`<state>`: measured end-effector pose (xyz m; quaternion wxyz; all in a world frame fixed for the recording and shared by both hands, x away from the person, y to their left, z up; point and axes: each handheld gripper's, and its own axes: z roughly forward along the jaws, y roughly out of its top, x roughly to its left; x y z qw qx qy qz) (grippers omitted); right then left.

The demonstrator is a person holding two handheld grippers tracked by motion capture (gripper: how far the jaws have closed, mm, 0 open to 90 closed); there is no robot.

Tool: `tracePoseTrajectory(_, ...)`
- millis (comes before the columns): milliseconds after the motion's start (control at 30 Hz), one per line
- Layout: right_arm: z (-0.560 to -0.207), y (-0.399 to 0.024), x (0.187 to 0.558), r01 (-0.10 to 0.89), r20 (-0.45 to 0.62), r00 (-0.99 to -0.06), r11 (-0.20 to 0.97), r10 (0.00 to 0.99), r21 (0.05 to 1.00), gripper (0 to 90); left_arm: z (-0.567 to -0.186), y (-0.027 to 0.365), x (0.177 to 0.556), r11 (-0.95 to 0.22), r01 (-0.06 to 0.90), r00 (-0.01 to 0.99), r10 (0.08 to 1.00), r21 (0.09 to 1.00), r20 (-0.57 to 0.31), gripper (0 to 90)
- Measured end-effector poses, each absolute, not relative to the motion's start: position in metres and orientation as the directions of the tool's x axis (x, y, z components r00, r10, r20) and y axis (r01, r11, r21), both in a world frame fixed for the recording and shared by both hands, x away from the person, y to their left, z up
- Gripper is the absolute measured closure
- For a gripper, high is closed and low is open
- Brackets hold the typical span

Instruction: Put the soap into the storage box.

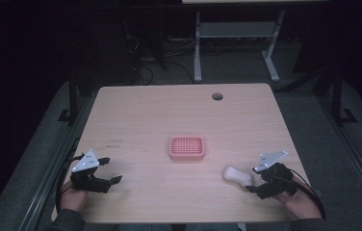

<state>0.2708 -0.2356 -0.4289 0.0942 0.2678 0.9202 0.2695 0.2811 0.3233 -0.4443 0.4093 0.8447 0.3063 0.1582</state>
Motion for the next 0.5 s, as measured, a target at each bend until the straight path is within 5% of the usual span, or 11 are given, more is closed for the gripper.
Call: tracePoseTrajectory(500, -0.429, -0.215, 0.285, 0.403, -0.061, -0.861, 0.751, 0.505, 0.524, 29.5, -0.445, 0.323, 0.282, -0.479, 0.388, 0.764, 0.645, 0.787, 0.015, 13.9)
